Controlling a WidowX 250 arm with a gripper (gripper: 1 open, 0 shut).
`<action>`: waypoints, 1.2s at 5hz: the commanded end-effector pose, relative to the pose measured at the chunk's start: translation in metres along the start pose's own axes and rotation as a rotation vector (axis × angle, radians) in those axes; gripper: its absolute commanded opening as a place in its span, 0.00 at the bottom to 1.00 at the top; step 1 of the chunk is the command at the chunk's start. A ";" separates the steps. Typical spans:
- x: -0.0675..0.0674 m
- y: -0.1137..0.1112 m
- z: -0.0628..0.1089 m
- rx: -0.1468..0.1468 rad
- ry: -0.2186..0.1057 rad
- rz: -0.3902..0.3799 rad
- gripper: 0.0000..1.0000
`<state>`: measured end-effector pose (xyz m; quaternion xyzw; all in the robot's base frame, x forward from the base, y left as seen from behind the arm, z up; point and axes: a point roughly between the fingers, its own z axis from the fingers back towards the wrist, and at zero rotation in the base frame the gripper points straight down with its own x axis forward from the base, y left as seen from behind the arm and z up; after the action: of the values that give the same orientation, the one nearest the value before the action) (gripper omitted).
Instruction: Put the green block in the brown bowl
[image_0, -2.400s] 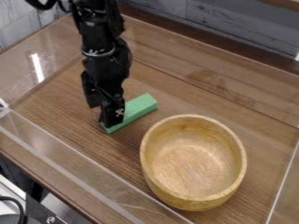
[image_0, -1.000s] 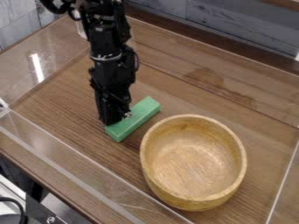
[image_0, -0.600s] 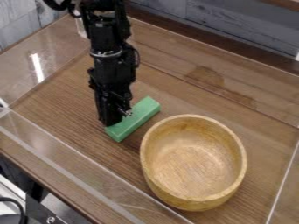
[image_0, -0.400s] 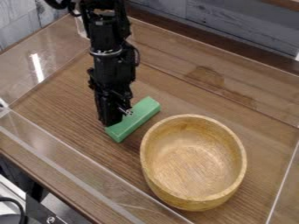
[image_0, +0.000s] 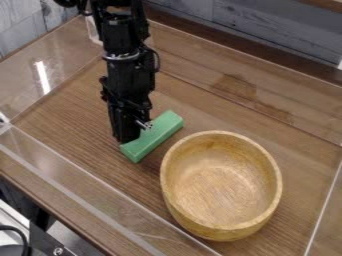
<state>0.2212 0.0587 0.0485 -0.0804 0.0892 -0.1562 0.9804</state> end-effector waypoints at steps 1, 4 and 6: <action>0.006 0.005 0.021 0.039 -0.065 0.003 0.00; 0.016 0.004 0.005 0.045 -0.066 -0.058 1.00; 0.022 0.004 -0.009 0.051 -0.065 -0.093 1.00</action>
<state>0.2356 0.0542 0.0283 -0.0716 0.0639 -0.1980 0.9755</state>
